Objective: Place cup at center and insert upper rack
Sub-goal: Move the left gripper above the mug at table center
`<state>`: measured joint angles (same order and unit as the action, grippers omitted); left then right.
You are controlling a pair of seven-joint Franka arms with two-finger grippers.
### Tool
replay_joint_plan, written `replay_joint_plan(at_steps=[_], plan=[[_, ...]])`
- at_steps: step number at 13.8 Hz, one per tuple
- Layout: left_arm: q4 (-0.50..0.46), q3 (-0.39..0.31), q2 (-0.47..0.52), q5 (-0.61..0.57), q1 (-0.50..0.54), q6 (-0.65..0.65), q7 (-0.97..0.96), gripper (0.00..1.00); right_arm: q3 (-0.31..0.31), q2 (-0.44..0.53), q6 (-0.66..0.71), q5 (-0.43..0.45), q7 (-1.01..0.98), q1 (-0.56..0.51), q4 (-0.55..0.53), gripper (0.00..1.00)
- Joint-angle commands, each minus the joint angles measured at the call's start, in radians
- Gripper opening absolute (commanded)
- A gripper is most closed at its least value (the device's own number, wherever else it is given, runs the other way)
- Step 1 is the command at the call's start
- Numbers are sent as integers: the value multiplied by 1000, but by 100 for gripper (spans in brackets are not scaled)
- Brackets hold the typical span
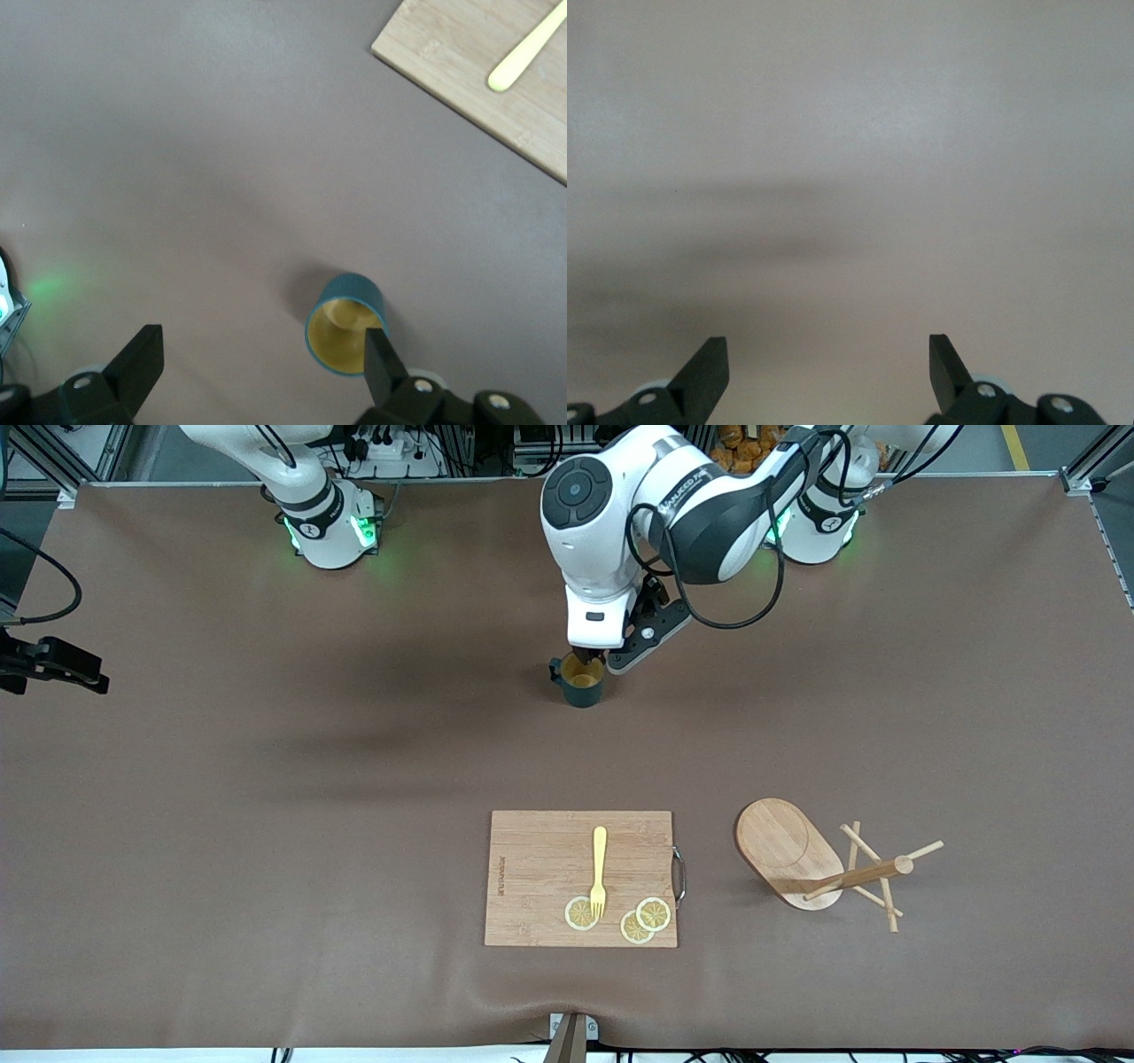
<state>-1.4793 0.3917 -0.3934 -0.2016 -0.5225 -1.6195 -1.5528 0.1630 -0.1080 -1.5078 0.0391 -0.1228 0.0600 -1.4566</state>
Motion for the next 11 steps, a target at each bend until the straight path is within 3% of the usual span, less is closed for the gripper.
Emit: replay_joint_plan(at_steps=[1, 7, 11], plan=[[17, -7, -18, -42, -43, -3, -44, 100, -22, 34, -17, 19, -46, -41, -34, 100], [31, -8, -62, -47, -89, -72, -176, 100, -22, 36, -43, 4, -75, -86, -50, 100], [31, -8, -106, -88, -132, -74, -272, 100, -22, 36, -40, -79, -66, -86, -57, 100]])
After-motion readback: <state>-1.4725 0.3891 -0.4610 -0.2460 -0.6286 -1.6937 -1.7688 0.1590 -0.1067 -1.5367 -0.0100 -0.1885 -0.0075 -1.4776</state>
